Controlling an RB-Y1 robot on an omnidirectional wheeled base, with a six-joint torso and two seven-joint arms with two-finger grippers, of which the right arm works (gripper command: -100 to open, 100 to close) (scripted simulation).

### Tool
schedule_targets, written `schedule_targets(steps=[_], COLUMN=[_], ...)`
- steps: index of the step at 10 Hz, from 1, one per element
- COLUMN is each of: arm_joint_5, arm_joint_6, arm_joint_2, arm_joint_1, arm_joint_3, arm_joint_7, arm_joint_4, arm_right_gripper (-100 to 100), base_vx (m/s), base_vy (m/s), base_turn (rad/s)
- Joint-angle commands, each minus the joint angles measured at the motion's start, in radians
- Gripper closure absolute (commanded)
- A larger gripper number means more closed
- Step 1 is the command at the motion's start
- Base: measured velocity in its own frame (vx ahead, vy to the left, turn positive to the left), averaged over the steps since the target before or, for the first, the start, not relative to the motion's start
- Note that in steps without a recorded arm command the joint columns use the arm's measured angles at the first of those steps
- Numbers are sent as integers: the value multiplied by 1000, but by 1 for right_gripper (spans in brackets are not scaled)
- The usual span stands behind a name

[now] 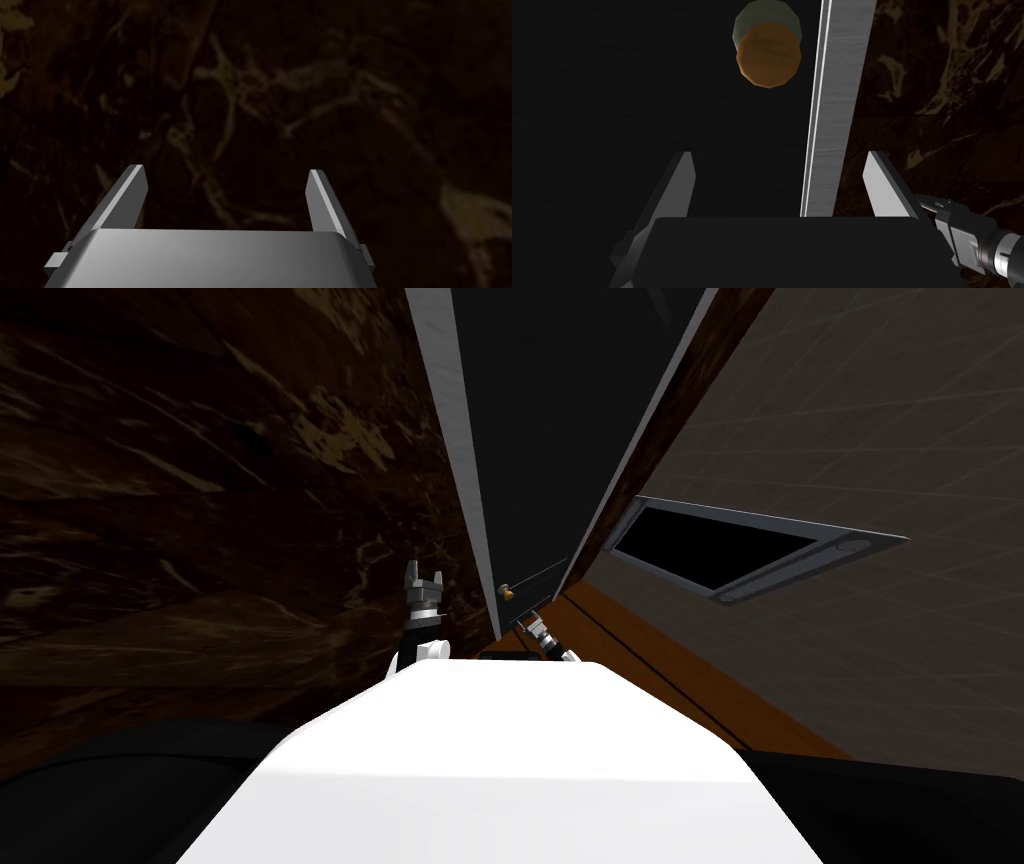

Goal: Pull the door open

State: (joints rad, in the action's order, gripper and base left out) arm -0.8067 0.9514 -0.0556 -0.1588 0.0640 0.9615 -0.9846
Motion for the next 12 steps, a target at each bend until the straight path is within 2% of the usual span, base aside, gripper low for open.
schedule_targets(steps=[1,4,12], arm_joint_5=[6,21,87], arm_joint_6=[-4,-13,-36], arm_joint_2=[-6,-18,-42], arm_joint_1=[7,23,96], arm_joint_3=[-3,-12,-41], arm_joint_7=[0,1,22], arm_joint_4=[18,61,222], arm_right_gripper=[-100,-100,-100], base_vx=[-42,-63,-85], base_vy=[-153,-133,-63], base_turn=[279,286,265])
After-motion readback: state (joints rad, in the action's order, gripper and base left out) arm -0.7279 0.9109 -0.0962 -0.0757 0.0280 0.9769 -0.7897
